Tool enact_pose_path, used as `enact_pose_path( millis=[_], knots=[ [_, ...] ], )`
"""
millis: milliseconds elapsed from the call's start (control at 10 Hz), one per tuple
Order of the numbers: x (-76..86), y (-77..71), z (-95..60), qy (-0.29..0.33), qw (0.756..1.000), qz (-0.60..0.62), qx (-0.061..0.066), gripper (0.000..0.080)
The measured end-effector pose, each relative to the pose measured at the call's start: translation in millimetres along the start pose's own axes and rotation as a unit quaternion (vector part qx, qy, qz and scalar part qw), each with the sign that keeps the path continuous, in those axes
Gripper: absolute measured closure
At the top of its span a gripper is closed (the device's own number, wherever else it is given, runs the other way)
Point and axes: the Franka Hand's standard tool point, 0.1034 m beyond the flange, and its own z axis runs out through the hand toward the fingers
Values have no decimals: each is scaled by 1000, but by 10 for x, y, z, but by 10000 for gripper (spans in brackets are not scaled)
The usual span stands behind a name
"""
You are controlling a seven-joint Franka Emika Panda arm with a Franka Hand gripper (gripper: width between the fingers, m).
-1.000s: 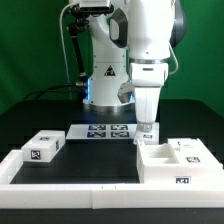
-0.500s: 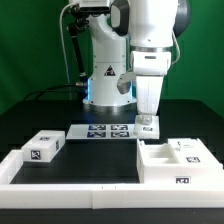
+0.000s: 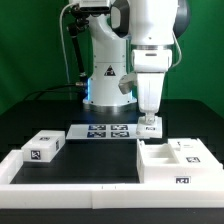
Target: Assemble cabinet
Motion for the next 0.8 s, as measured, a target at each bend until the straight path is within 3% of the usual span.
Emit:
enact_pose_path(
  millis=[100,200,300,800],
  knots=[
    [113,28,-28,20,999,2,-39,731],
    [151,19,-33,26,998,-1,-49,731],
    [120,59,-35,21,999,-2,-43,731],
    [53,242,-5,20,999,-8,-42,731]
  ],
)
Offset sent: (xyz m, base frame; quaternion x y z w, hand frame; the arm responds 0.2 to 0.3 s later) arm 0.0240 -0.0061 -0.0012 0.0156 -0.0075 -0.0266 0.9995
